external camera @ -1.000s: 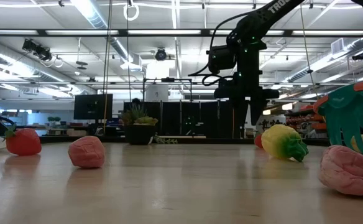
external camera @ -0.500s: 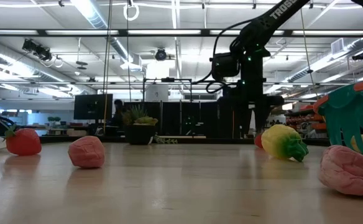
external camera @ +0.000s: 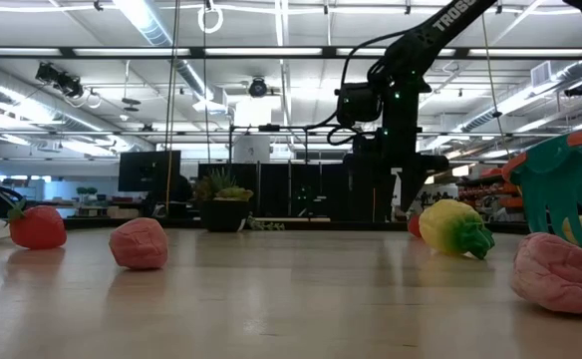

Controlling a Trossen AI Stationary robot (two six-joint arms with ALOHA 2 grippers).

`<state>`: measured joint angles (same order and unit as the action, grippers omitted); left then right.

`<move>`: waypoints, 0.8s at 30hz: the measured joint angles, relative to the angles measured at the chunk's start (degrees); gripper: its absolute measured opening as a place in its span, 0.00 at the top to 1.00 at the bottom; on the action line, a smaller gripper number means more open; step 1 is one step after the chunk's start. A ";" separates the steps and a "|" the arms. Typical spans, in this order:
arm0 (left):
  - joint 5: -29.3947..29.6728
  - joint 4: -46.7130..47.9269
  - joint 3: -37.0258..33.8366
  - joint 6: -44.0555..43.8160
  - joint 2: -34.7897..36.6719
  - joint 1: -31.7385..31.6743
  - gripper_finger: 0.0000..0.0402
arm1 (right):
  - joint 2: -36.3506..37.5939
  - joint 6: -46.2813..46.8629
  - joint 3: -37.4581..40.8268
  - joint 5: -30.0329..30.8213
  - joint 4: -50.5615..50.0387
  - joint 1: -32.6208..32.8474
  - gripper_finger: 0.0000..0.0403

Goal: Pick and placing Produce into tupperware
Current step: Put the right red strawberry into the blue basket

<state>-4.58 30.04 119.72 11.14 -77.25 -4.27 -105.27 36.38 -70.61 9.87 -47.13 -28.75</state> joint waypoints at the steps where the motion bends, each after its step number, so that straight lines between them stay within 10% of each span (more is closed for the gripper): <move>1: 0.00 0.01 0.00 -0.01 0.00 0.00 0.65 | 0.00 0.00 0.00 0.00 0.02 0.00 0.48; 24: 0.00 0.25 0.00 0.02 0.00 -0.01 0.65 | -0.02 1.57 2.67 -0.24 4.55 0.00 0.53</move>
<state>-4.58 30.29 119.72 11.16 -77.25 -4.28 -105.29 37.95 -67.94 9.63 -42.58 -28.75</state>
